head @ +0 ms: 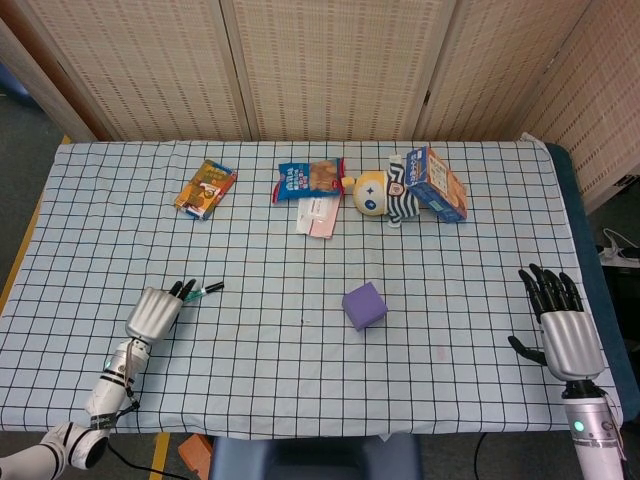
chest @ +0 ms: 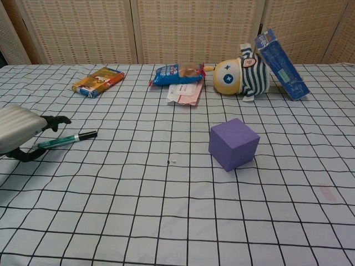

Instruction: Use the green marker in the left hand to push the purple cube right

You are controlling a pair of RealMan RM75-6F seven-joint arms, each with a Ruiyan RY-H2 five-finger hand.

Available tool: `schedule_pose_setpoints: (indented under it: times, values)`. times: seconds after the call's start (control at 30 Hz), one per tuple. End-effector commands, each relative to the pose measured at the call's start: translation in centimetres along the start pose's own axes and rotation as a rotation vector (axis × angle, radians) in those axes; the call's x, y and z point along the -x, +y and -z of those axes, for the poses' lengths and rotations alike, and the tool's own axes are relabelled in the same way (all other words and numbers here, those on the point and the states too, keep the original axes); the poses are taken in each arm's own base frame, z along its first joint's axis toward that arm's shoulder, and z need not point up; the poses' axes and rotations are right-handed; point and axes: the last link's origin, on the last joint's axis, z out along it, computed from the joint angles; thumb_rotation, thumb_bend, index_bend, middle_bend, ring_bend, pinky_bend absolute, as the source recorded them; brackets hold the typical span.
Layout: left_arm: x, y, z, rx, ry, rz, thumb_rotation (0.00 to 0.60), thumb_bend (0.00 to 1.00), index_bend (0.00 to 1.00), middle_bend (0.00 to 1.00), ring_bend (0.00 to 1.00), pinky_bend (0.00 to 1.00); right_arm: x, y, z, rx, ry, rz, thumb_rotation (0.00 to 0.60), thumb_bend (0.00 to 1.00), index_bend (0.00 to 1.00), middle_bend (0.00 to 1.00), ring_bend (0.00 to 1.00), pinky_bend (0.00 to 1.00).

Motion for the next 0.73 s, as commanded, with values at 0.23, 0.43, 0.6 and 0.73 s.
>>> schedule_pose_setpoints:
  times: [0.23, 0.43, 0.6, 0.73]
  values:
    - [-4.9, -2.8, 5.3, -0.096, 0.081, 0.149, 0.6, 0.38, 0.11, 0.17, 0.34, 0.65, 0.1, -0.1, 0.1, -0.005, -0.005, 0.001, 0.6, 0.05, 0.0, 0.0, 0.0, 0.0]
    - [-5.8, -7.4, 11.9, -0.207, 0.131, 0.445, 0.6, 0.37, 0.09, 0.07, 0.01, 0.22, 0.4, -0.1, 0.0, -0.007, -0.018, 0.01, 0.6, 0.05, 0.0, 0.0, 0.0, 0.0]
    - [-4.8, -10.3, 15.0, -0.274, 0.123, 0.581, 0.6, 0.35, 0.05, 0.05, 0.0, 0.19, 1.0, -0.4, -0.2, -0.006, -0.031, 0.034, 0.6, 0.05, 0.0, 0.0, 0.0, 0.0]
    - [-4.6, -11.1, 15.0, -0.303, 0.104, 0.558, 0.6, 0.35, 0.04, 0.03, 0.0, 0.2, 1.5, -0.8, -0.2, -0.012, -0.04, 0.047, 0.6, 0.05, 0.0, 0.0, 0.0, 0.0]
